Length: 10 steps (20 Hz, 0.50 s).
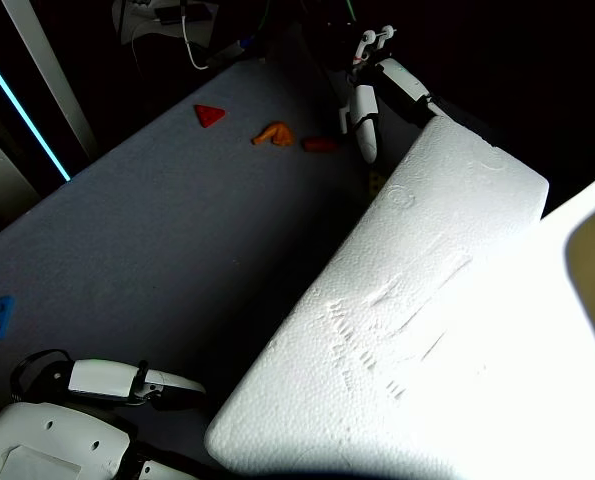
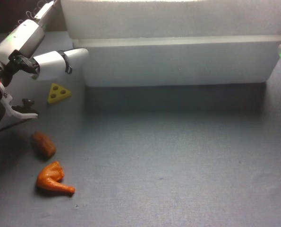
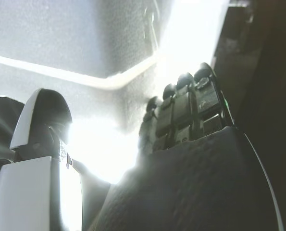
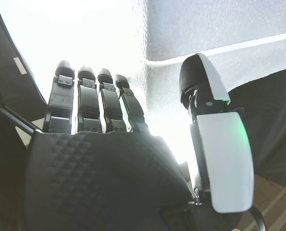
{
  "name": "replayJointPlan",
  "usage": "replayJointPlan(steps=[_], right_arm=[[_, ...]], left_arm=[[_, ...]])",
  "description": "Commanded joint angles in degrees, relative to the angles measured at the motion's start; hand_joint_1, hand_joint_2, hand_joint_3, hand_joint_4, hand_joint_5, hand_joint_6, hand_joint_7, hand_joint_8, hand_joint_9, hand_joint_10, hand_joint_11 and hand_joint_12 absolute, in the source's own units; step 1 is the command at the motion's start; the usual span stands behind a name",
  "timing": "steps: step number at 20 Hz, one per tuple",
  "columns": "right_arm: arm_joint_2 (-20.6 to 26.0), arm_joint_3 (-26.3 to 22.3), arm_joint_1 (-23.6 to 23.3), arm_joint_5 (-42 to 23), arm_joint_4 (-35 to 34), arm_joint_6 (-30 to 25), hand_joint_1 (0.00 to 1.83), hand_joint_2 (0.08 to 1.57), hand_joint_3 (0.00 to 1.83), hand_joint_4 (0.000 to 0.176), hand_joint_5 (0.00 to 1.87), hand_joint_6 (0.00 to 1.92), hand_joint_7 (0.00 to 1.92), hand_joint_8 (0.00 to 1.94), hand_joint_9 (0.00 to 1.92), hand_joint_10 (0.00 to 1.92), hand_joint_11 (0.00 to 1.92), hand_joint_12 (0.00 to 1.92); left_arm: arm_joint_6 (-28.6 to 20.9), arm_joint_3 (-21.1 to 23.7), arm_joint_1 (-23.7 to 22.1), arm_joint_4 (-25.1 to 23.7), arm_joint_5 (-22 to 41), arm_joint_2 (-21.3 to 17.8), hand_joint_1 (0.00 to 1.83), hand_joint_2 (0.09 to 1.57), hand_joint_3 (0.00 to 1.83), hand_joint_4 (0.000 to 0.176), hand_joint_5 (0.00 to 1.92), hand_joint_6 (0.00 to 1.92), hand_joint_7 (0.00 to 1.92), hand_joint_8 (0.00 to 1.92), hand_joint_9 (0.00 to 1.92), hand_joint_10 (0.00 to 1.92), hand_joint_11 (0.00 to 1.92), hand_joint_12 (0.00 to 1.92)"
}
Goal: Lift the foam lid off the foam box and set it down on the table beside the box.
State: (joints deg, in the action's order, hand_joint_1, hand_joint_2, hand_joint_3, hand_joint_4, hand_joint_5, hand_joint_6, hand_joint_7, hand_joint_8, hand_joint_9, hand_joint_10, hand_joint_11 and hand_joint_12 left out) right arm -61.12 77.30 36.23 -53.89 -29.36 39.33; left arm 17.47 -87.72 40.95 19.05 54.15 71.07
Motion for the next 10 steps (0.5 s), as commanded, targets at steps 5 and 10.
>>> replayJointPlan(steps=[5, 10], right_arm=[[1.22, -1.00, -0.63, -9.46, 3.43, -0.24, 0.62, 1.27, 0.00, 0.000, 0.00, 0.00, 0.00, 0.00, 0.00, 0.00, 0.00, 0.00], [1.87, -1.62, -0.64, -10.68, 4.58, -0.24, 0.59, 1.28, 0.01, 0.001, 0.00, 0.00, 0.00, 0.00, 0.00, 0.00, 0.00, 0.00]], left_arm=[[-0.19, 1.32, 0.12, -1.67, 9.91, -1.24, 0.73, 1.15, 0.00, 0.076, 0.00, 0.00, 0.00, 0.00, 0.00, 0.00, 0.00, 0.00], [0.65, 2.39, -0.64, -2.83, 11.50, -2.12, 0.72, 1.17, 0.00, 0.102, 0.00, 0.00, 0.00, 0.00, 0.00, 0.00, 0.00, 0.00]])
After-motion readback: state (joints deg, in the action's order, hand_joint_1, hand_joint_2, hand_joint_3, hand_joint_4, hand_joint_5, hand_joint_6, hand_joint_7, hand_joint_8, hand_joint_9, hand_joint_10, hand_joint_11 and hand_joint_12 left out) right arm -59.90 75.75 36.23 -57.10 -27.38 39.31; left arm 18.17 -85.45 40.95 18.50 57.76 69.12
